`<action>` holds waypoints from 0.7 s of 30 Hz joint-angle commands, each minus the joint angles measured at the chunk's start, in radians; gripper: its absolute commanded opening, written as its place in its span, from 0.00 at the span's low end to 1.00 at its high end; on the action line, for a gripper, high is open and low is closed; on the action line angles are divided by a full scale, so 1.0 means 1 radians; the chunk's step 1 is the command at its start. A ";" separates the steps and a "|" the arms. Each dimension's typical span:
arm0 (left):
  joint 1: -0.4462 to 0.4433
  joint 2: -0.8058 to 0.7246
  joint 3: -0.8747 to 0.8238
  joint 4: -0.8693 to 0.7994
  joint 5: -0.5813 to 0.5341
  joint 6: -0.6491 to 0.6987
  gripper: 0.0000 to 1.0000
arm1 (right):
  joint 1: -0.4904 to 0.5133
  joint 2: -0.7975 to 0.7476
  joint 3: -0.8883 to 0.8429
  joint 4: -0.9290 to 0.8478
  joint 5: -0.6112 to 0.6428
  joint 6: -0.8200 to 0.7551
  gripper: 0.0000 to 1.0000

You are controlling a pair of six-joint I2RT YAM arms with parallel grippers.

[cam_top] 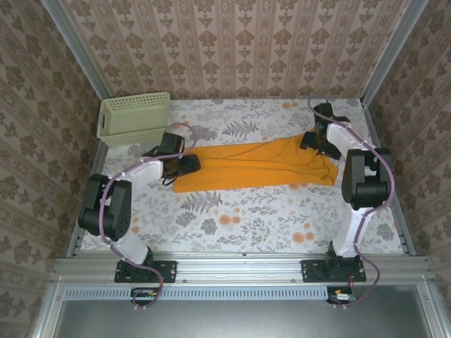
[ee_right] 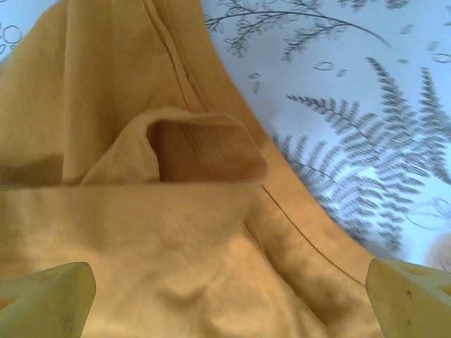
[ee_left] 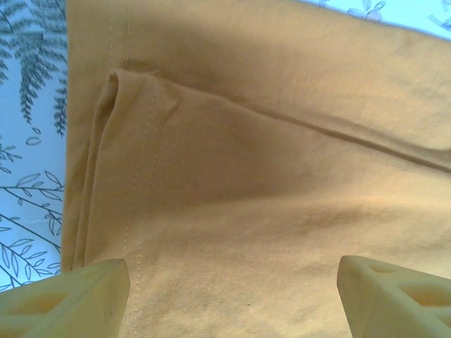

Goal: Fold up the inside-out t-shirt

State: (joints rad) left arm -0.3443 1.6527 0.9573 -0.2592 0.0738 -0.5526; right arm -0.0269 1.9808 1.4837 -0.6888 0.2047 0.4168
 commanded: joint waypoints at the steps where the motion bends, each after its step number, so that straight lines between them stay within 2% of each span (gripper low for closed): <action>1: 0.007 0.032 0.021 -0.022 -0.014 0.008 0.79 | -0.013 0.100 0.073 -0.089 -0.006 -0.012 1.00; 6: 0.018 0.067 0.001 -0.017 -0.025 -0.006 0.79 | -0.013 0.174 0.111 -0.140 -0.005 -0.007 0.97; 9: 0.025 0.078 -0.022 -0.012 -0.028 -0.016 0.79 | -0.012 0.174 0.088 -0.127 -0.027 -0.008 0.89; 14: 0.028 0.062 -0.063 0.008 -0.026 -0.027 0.79 | -0.008 0.176 0.059 -0.088 -0.110 -0.008 0.69; 16: 0.028 0.051 -0.075 0.009 -0.029 -0.030 0.79 | -0.007 0.186 0.061 -0.087 -0.120 -0.010 0.57; 19: 0.027 0.037 -0.095 0.013 -0.032 -0.034 0.79 | -0.010 0.175 0.045 -0.081 -0.116 -0.004 0.35; 21: 0.024 0.033 -0.109 0.015 -0.034 -0.035 0.79 | -0.014 0.145 0.014 -0.062 -0.103 0.004 0.26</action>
State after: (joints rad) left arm -0.3283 1.6817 0.8970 -0.1783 0.0666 -0.5617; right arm -0.0307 2.1189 1.5589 -0.7052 0.0772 0.4187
